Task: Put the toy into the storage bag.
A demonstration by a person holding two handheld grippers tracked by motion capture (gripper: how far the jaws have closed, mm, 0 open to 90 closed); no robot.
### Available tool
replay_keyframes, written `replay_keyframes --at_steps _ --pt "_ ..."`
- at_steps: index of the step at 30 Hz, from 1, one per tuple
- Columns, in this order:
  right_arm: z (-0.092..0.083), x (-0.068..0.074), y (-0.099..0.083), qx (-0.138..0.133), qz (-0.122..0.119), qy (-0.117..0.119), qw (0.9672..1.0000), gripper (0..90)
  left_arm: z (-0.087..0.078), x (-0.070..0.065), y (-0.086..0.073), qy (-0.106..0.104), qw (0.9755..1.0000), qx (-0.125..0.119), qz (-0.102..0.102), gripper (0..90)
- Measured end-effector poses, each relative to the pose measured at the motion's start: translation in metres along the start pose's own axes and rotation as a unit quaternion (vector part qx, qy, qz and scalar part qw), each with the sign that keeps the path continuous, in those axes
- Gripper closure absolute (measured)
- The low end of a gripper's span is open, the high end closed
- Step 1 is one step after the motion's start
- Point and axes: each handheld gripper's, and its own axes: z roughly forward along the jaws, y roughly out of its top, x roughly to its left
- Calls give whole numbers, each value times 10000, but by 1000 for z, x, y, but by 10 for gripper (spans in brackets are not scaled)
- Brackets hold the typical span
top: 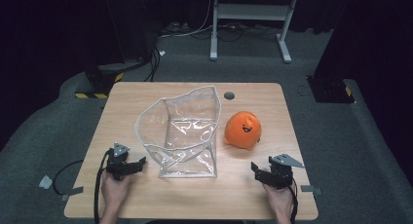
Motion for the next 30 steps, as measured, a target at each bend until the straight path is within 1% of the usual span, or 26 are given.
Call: replay_keyframes --at_steps 4,9,12,18,25,30 --pt "-1 0 3 -75 13 2 10000 219 0 0 0 0 10000 0 -1 170" --pt "-2 0 5 -54 51 45 10000 216 0 0 0 0 10000 -1 -3 170" --pt "-3 0 7 -116 38 35 9999 215 0 0 0 -1 10000 -1 -3 170" --pt "-4 -1 9 -148 89 24 9998 212 0 0 0 -1 10000 0 0 170" --pt "-4 0 9 -205 80 62 9997 215 0 0 0 -1 10000 0 -1 170" --pt "-6 3 14 -234 73 100 9996 218 0 0 0 -1 10000 -2 -4 170"
